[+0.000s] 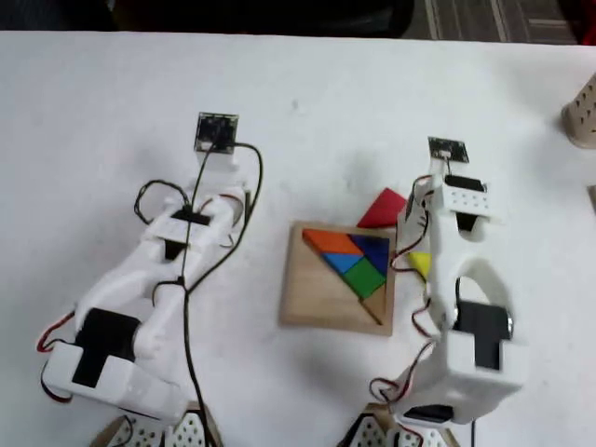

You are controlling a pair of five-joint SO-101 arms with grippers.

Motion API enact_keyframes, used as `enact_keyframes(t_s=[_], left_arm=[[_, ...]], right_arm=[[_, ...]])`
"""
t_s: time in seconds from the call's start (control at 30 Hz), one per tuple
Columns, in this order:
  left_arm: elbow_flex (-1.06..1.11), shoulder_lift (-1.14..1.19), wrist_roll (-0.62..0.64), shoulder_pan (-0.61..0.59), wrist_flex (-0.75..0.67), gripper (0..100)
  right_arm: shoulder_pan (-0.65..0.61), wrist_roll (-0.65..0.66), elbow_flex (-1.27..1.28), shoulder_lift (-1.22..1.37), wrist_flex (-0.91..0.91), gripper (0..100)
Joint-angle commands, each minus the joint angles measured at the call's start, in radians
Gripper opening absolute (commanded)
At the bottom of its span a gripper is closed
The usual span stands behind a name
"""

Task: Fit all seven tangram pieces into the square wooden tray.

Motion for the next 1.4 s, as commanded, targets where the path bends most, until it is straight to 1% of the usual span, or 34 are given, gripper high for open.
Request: enact_keyframes(t_s=[0.0, 0.5, 0.6, 0.97, 1.13, 1.23, 1.37], left_arm=[[-0.052, -0.008, -0.009, 0.022, -0.026, 3], [-0.052, -0.008, -0.009, 0.022, -0.023, 3], [-0.052, -0.008, -0.009, 0.022, -0.023, 3], [-0.052, -0.008, -0.009, 0.022, -0.025, 3], [-0.052, -0.008, -0.009, 0.022, -0.025, 3], [-0.052, -0.008, -0.009, 0.022, -0.025, 3], [-0.052, -0.008, -0.009, 0.022, -0.025, 3]], right_arm=[[-0.004, -0.002, 0.008, -0.044, -0.015, 14.1], [0.102, -0.006, 0.003, -0.058, -0.016, 13.8], [0.128, -0.011, 0.011, -0.099, -0.019, 13.9], [0.245, -0.038, 0.224, -0.295, -0.196, 13.8], [0.341, -0.037, 0.279, -0.308, -0.255, 13.7], [0.364, -0.037, 0.310, -0.317, -0.282, 13.5], [0.395, -0.009, 0.318, -0.317, -0.285, 8.7]])
